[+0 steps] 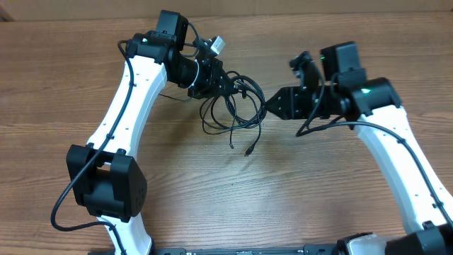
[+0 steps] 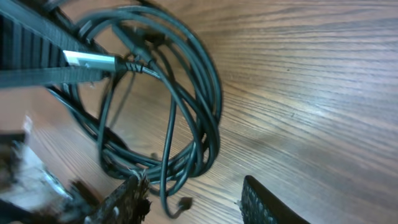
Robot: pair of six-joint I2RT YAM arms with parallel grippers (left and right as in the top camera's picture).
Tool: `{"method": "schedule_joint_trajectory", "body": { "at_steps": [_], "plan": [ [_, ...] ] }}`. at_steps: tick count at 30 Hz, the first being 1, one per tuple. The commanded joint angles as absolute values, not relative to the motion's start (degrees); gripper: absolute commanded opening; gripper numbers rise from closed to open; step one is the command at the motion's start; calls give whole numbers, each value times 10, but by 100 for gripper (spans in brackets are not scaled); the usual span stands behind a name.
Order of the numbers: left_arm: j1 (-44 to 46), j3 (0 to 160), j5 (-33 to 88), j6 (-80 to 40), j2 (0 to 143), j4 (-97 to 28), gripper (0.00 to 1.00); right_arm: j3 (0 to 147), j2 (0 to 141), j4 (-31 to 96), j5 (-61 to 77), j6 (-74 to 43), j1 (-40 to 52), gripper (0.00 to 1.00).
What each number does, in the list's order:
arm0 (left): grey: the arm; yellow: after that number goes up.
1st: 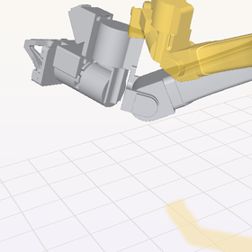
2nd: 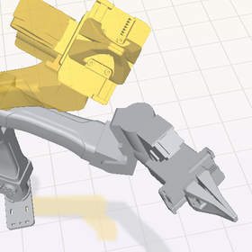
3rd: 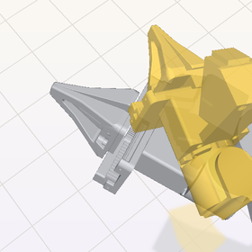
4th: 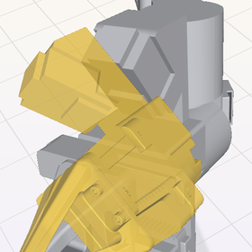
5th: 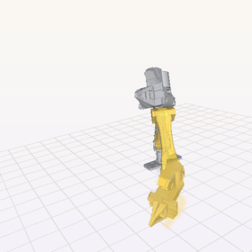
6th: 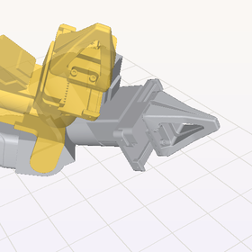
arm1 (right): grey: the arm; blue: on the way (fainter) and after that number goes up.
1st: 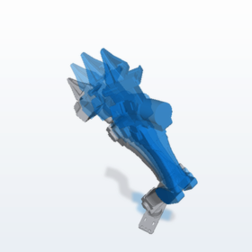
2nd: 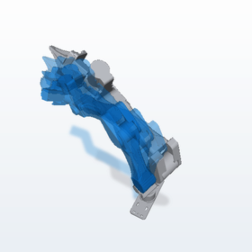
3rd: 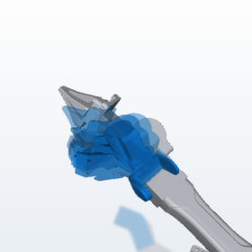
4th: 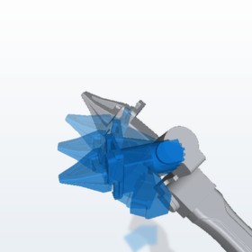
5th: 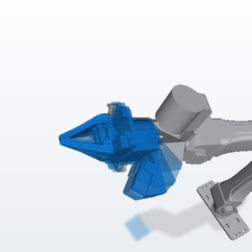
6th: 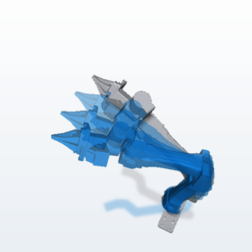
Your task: Untangle cables
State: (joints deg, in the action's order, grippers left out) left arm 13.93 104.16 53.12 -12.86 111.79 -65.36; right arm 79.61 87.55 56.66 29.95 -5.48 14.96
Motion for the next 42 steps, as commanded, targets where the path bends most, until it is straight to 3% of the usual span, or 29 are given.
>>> {"method": "schedule_joint_trajectory", "body": {
  "at_steps": [1,9,12,14,17,21,24,27,30,34,38,39,40,42],
  "plan": [
    [150,1038,535,-168,1105,-659,4,814,899,550,266,4,174,47],
    [150,1038,536,-167,1105,-664,4,814,957,478,262,5,180,46],
    [150,1038,527,-129,1105,-690,4,814,970,449,254,-18,175,17],
    [150,1038,484,-108,1105,-710,4,815,968,441,239,-59,165,4],
    [150,1038,361,-93,1105,-730,4,815,962,451,235,-147,130,3],
    [148,1038,342,-72,1105,-723,4,815,962,498,211,-253,91,4],
    [141,1038,339,-73,1105,-712,4,815,962,522,245,-265,70,4],
    [131,1038,339,-76,1105,-699,4,815,962,531,346,-200,62,4],
    [127,1038,337,-75,1105,-696,4,815,962,542,544,-63,62,4],
    [131,1036,323,-75,1106,-698,4,815,962,545,761,38,62,5],
    [132,1036,334,-81,1106,-700,5,815,962,536,813,45,62,4],
    [132,1036,336,-88,1106,-700,19,815,962,537,810,45,62,4],
    [133,1036,336,-99,1106,-699,49,815,962,538,806,41,62,4],
    [133,1036,336,-118,1106,-696,92,815,962,536,795,23,63,4]
  ]
}}
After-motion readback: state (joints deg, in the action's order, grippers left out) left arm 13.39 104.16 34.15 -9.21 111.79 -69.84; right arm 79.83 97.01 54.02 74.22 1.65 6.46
